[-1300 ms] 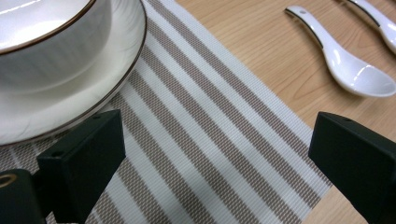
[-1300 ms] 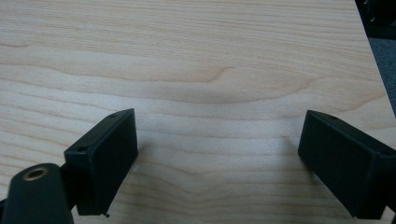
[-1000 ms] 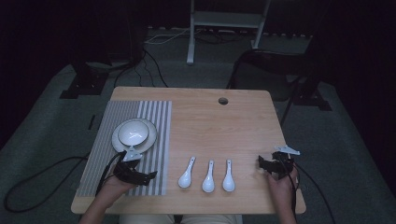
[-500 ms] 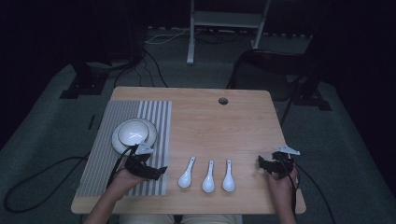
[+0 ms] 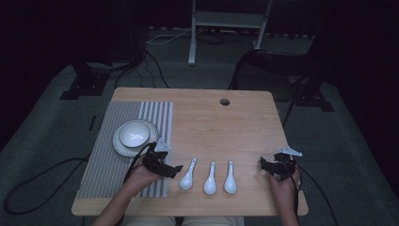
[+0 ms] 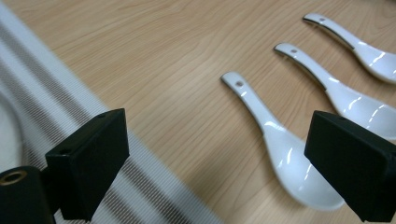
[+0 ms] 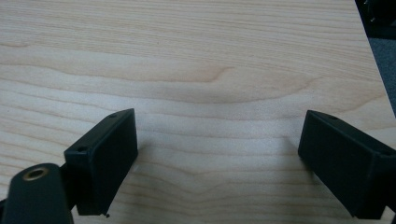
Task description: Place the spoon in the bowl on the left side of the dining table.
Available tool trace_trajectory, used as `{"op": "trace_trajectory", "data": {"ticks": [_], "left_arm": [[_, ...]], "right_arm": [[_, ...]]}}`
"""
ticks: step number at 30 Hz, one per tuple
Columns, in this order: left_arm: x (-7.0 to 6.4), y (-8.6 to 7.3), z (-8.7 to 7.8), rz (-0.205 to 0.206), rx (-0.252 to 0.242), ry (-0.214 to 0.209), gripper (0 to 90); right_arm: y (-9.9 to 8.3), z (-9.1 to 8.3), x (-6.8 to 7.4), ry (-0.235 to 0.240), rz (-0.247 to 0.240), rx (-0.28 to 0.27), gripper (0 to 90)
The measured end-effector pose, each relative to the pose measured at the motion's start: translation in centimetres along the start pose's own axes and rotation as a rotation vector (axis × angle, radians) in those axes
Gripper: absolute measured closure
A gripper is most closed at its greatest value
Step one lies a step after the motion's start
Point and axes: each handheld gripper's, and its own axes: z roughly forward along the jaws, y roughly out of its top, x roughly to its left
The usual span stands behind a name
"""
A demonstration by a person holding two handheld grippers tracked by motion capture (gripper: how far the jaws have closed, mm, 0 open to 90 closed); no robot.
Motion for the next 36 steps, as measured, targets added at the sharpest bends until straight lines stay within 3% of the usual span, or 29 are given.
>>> {"op": "trace_trajectory", "data": {"ticks": [7, 12, 14, 16, 20, 25, 29, 36], "left_arm": [[-0.8, 1.1, 2.4, -0.012, 0.018, -0.034, 14.0], [-1.3, 1.6, 4.0, -0.028, 0.061, -0.061, 15.2], [-1.4, 1.7, 4.3, -0.024, 0.067, -0.057, 22.4], [-1.6, 1.9, 5.1, -0.040, 0.090, -0.060, 22.8], [-1.7, 1.9, 6.3, -0.051, 0.127, -0.041, 32.4], [-1.7, 1.9, 7.2, -0.055, 0.161, -0.063, 40.5], [-1.7, 1.9, 7.5, -0.054, 0.169, -0.056, 46.5], [-2.2, 2.3, 7.6, 0.004, 0.202, -0.064, 62.8]], "right_arm": [[0.0, 0.0, 0.0, 0.000, 0.000, 0.000, 11.2], [0.0, 0.0, 0.0, 0.000, 0.000, 0.000, 11.2], [0.0, 0.0, 0.0, 0.000, 0.000, 0.000, 11.2], [0.0, 0.0, 0.0, 0.000, 0.000, 0.000, 11.2], [0.0, 0.0, 0.0, 0.000, 0.000, 0.000, 11.2], [0.0, 0.0, 0.0, 0.000, 0.000, 0.000, 11.2], [0.0, 0.0, 0.0, 0.000, 0.000, 0.000, 11.2], [0.0, 0.0, 0.0, 0.000, 0.000, 0.000, 11.2]]}}
